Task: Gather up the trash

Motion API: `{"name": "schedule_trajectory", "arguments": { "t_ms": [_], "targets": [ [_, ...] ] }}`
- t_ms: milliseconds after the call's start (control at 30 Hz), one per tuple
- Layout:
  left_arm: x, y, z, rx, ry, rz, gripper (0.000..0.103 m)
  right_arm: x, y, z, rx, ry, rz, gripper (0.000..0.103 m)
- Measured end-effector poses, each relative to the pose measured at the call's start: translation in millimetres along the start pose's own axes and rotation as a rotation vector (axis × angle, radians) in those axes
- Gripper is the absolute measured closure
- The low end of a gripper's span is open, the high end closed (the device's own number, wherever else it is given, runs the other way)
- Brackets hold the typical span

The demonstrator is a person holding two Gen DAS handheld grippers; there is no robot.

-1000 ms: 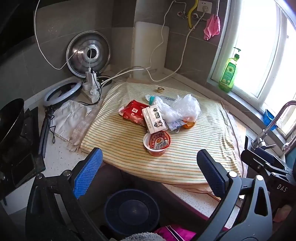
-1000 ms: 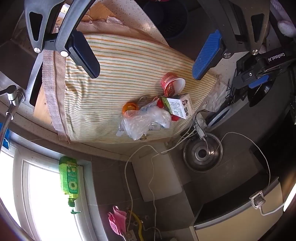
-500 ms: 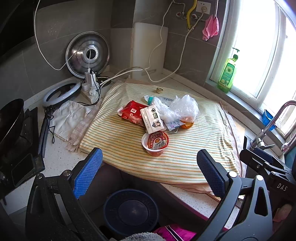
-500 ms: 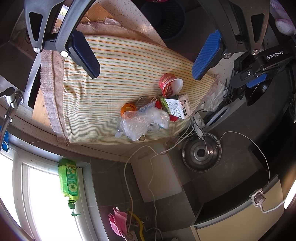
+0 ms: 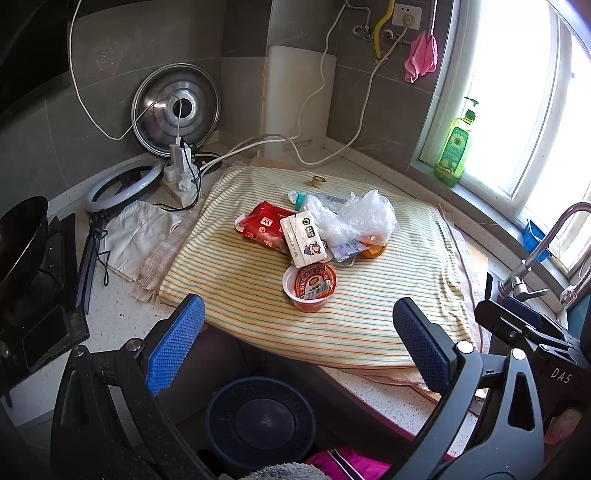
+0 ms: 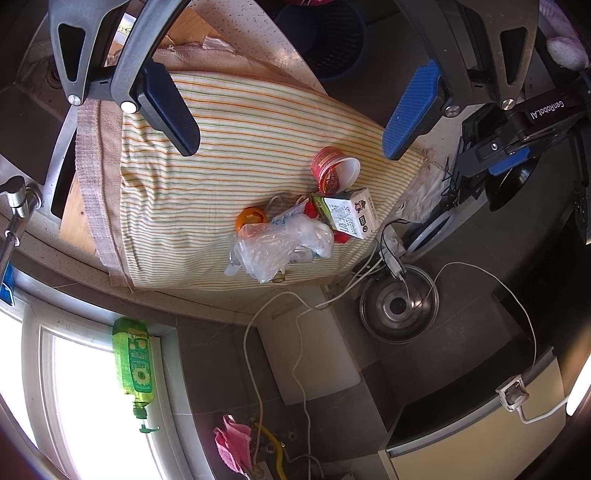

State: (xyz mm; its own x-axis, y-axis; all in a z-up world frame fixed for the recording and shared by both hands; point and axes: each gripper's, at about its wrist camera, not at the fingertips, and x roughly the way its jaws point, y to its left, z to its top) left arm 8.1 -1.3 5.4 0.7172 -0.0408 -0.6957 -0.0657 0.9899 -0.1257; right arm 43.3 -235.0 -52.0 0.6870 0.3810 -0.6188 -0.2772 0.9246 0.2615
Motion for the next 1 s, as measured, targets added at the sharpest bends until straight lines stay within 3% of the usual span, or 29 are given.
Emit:
{"name": "schedule_trajectory", "arguments": {
  "t_ms": [1000],
  "targets": [
    [-0.3, 0.3, -0.9, -0.004, -0.001, -0.001, 0.000, 7.2, -1.9, -2.8, 0.026, 0.017, 0.014, 0.003]
  ]
}}
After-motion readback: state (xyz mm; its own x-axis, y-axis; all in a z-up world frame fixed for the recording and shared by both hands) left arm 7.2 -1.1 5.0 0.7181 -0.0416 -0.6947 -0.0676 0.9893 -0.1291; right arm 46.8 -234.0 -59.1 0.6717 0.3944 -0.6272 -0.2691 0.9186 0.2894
